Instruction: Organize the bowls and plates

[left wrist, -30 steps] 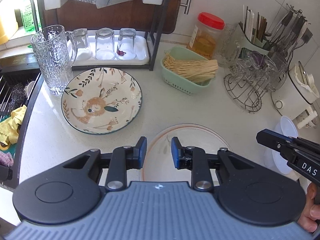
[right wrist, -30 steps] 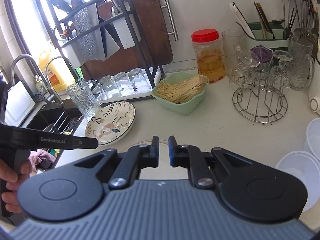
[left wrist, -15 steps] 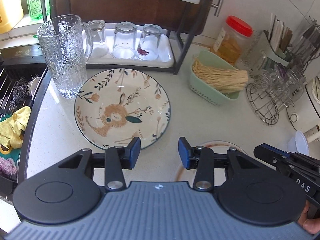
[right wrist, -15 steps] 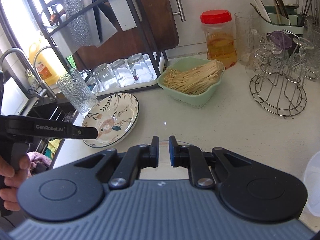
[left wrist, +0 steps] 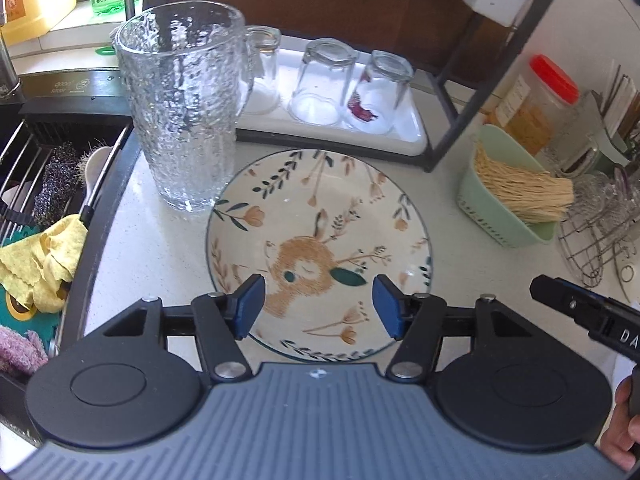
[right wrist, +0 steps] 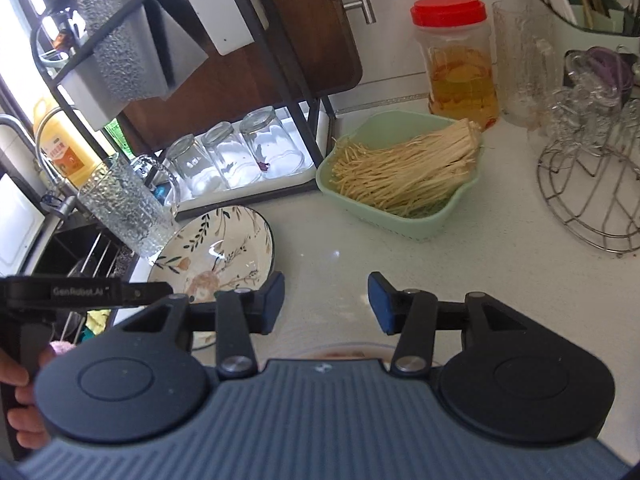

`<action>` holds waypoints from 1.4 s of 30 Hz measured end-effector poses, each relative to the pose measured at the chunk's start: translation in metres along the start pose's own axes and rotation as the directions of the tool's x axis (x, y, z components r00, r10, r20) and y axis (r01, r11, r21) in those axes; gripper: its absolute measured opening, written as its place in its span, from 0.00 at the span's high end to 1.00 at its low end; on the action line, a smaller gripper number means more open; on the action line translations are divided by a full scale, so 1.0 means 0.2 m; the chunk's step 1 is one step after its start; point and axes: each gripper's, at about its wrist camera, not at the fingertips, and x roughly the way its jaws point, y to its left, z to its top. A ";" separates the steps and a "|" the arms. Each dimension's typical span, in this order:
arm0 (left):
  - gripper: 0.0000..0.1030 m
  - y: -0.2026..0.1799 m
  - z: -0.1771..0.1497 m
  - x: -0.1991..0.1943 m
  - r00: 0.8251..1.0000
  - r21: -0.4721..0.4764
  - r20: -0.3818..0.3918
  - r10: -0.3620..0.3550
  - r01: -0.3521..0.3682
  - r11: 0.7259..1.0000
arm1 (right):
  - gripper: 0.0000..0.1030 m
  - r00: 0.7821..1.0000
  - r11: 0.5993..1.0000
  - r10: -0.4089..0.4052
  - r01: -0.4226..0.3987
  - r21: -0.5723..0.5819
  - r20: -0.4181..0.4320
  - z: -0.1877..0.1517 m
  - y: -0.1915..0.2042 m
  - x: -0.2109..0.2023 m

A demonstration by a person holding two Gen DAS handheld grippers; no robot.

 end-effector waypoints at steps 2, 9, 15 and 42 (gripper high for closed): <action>0.37 0.04 0.02 0.01 0.999 0.005 0.024 0.022 -0.022 1.000 | 0.52 0.999 1.000 0.024 -0.024 0.000 -0.023 0.02 0.01 0.06; 0.39 0.19 0.10 0.09 0.999 -0.068 0.034 0.042 -0.039 0.997 | 0.56 0.990 0.994 0.100 -0.104 -0.042 -0.095 0.05 0.11 0.28; 0.55 0.24 0.10 0.24 0.996 -0.088 -0.002 0.093 -0.093 0.992 | 0.65 0.985 0.993 0.099 -0.108 -0.054 -0.143 0.07 0.16 0.46; 0.61 0.27 0.14 0.22 0.999 -0.118 -0.035 -0.005 0.000 0.993 | 0.79 0.972 0.989 0.142 -0.132 0.063 -0.189 0.08 0.12 0.50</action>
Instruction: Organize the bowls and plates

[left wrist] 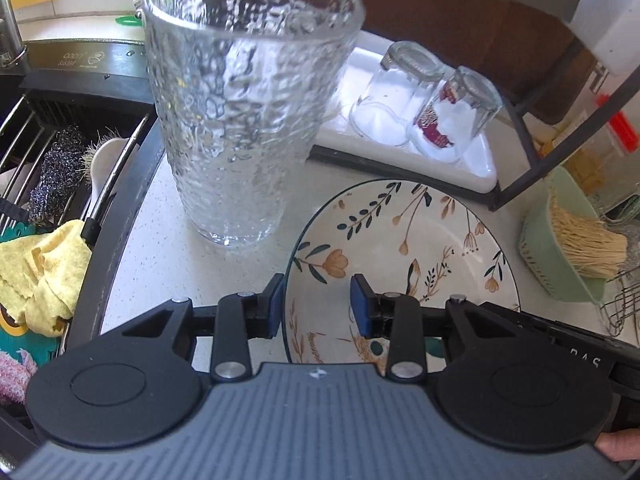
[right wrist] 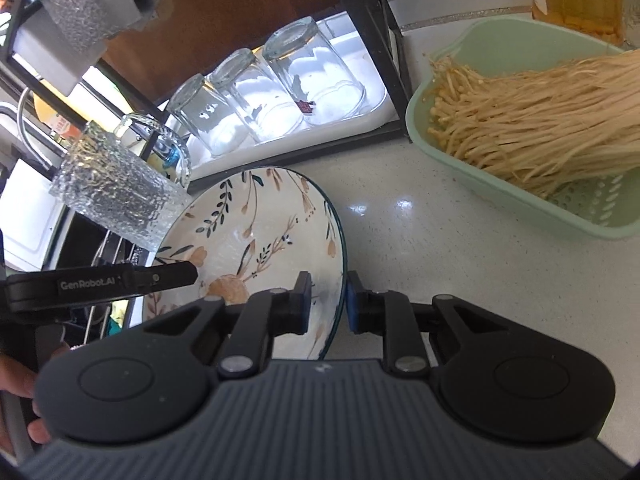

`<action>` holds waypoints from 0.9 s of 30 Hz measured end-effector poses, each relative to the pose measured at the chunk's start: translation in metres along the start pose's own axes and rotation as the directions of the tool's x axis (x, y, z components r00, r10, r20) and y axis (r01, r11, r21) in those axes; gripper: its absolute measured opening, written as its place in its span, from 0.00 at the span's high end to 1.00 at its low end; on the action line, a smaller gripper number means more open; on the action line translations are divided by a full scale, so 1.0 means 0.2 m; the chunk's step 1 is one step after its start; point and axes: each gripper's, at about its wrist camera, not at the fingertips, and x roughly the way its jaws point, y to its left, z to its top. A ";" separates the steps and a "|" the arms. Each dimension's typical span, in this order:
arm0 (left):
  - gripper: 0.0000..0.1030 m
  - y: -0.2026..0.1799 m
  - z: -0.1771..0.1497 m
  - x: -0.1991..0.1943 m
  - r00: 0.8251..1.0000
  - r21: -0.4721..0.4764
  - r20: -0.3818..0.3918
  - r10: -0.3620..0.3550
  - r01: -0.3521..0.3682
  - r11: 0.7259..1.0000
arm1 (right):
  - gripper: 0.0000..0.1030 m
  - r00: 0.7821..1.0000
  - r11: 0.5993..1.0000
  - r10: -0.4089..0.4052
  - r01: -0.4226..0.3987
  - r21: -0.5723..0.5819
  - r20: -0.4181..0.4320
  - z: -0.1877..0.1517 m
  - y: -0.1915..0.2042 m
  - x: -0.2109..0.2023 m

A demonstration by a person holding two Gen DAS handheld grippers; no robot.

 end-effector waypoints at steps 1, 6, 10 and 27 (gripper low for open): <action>0.61 -0.01 0.00 -0.02 1.000 -0.001 0.001 -0.007 0.007 1.000 | 0.79 1.000 1.000 0.002 -0.003 0.007 0.005 0.00 0.00 -0.03; 0.61 -0.04 -0.01 -0.15 0.999 -0.013 0.014 -0.049 0.049 0.999 | 0.79 0.999 1.000 0.013 -0.014 0.023 0.047 -0.01 0.01 -0.19; 0.61 -0.12 -0.01 -0.22 0.996 0.003 0.026 -0.081 0.081 0.997 | 0.79 0.996 0.999 0.012 -0.015 0.028 0.092 -0.02 0.01 -0.34; 0.61 -0.37 -0.21 -0.52 0.973 0.113 0.035 -0.227 0.222 0.969 | 0.79 0.973 0.992 -0.073 0.048 0.117 0.218 -0.28 -0.03 -0.80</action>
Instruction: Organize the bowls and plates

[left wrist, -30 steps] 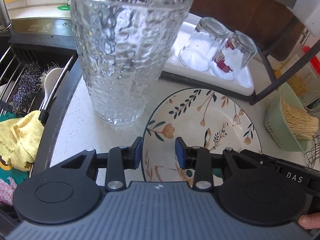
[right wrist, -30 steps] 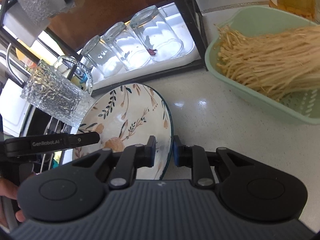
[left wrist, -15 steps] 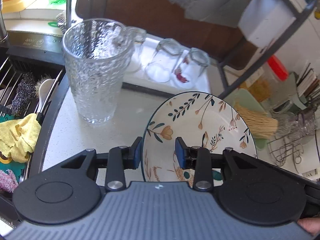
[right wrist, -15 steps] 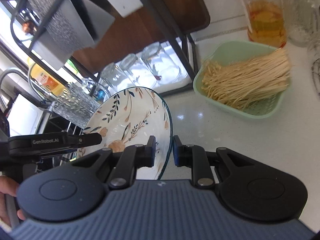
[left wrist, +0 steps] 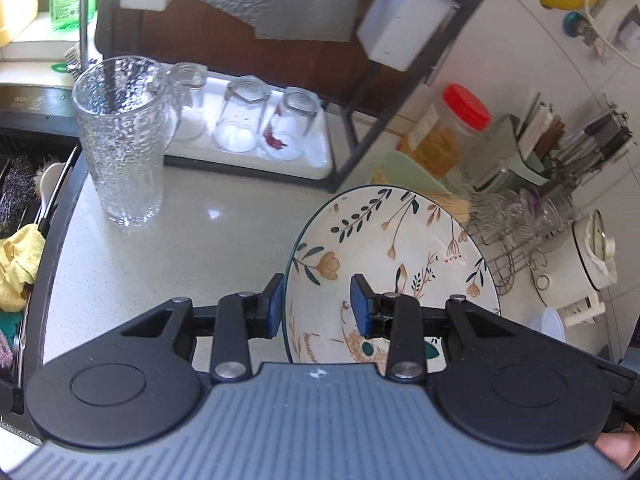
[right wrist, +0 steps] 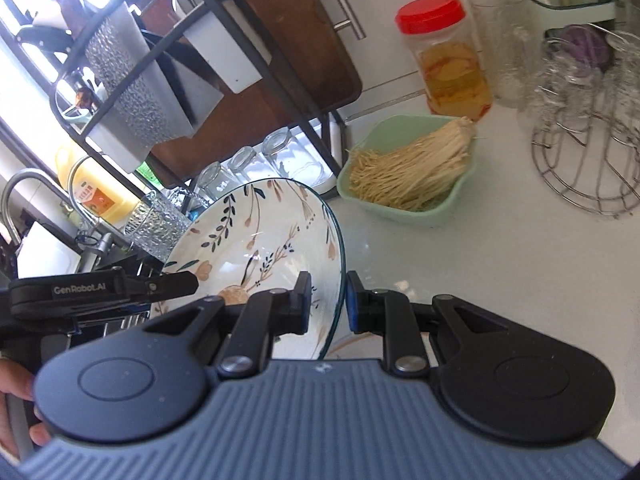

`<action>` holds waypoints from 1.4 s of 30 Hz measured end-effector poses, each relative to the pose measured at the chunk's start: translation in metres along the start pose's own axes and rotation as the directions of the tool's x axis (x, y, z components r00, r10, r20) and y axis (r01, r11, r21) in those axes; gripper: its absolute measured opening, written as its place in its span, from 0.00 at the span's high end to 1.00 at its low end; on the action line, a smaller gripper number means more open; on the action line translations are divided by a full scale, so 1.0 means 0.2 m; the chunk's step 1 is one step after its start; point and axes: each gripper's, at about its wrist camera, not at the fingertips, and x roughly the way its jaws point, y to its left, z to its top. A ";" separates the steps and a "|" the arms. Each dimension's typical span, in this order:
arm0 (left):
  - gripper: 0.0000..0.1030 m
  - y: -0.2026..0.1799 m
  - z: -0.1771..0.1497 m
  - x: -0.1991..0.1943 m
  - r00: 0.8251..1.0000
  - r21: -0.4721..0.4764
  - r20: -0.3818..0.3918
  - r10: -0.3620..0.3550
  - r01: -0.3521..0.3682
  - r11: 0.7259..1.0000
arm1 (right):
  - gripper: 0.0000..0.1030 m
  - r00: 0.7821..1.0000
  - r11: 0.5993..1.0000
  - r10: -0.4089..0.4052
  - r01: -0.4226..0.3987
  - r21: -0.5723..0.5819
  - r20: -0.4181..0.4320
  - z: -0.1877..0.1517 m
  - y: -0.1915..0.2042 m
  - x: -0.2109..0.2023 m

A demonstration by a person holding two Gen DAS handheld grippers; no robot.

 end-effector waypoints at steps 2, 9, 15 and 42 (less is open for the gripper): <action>0.61 -0.02 -0.02 -0.03 1.000 0.021 -0.002 -0.017 0.017 1.000 | 0.79 1.000 1.000 -0.011 0.011 0.014 0.013 -0.04 -0.01 -0.05; 0.61 -0.06 -0.13 -0.09 0.995 0.045 -0.070 -0.068 0.072 0.996 | 0.79 0.999 0.997 -0.030 0.027 0.075 0.038 -0.15 -0.03 -0.21; 0.61 -0.15 -0.21 -0.07 0.991 0.141 -0.122 -0.058 0.075 0.987 | 0.79 0.997 0.995 -0.075 0.072 0.070 0.032 -0.24 -0.07 -0.27; 0.61 -0.23 -0.45 0.25 0.957 0.115 -0.281 0.069 -0.038 0.993 | 0.79 0.992 0.995 -0.062 0.071 0.077 -0.114 -0.41 -0.37 -0.10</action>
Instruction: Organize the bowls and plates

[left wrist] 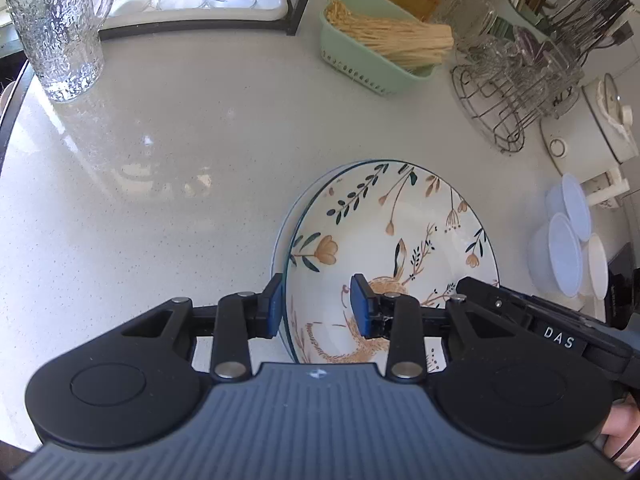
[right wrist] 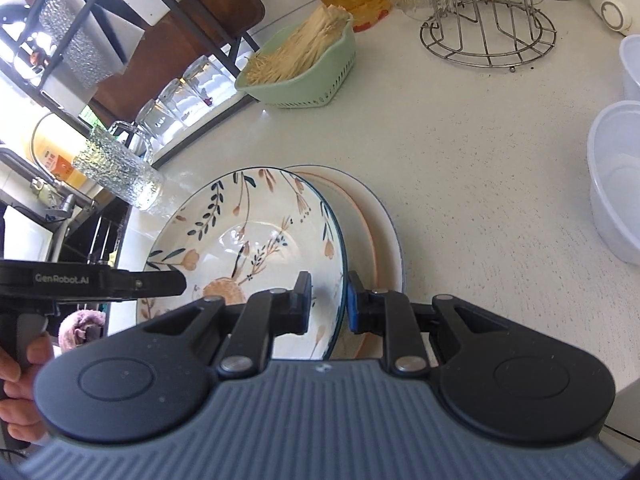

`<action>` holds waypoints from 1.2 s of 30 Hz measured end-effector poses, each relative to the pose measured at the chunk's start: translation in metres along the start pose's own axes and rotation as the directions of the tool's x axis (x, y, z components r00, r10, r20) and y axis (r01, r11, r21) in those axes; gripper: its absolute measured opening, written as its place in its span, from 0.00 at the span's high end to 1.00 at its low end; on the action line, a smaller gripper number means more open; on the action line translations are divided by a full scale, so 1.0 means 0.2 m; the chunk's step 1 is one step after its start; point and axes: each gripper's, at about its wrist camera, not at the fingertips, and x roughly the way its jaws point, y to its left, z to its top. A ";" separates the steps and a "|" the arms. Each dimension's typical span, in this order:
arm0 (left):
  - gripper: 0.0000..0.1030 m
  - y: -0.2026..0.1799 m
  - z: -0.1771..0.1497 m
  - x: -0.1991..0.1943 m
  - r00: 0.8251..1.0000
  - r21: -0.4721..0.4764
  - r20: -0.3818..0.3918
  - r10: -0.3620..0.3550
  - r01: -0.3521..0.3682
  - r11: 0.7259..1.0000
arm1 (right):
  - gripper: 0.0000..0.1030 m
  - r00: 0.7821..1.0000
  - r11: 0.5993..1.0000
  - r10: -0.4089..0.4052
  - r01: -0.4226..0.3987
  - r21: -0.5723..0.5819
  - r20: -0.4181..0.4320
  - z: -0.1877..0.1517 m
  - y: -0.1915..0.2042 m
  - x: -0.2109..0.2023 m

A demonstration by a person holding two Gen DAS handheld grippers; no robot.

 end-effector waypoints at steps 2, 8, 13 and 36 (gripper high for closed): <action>0.61 -0.01 -0.01 0.00 1.000 0.002 -0.003 0.021 -0.021 1.000 | 0.79 1.000 1.000 0.016 -0.016 0.011 -0.010 0.00 -0.01 0.01; 0.61 -0.01 -0.01 -0.01 0.999 -0.036 0.004 0.039 -0.038 0.999 | 0.79 1.000 1.000 0.028 -0.028 -0.006 -0.007 0.02 -0.02 0.03; 0.61 -0.02 -0.02 -0.01 0.999 -0.085 0.005 0.042 -0.042 0.996 | 0.79 1.000 0.999 0.012 -0.012 -0.042 0.010 0.03 -0.02 0.03; 0.61 -0.09 -0.11 -0.13 0.988 -0.221 0.087 0.126 -0.104 0.970 | 0.80 0.991 0.982 0.001 0.023 -0.187 0.131 0.05 0.02 -0.02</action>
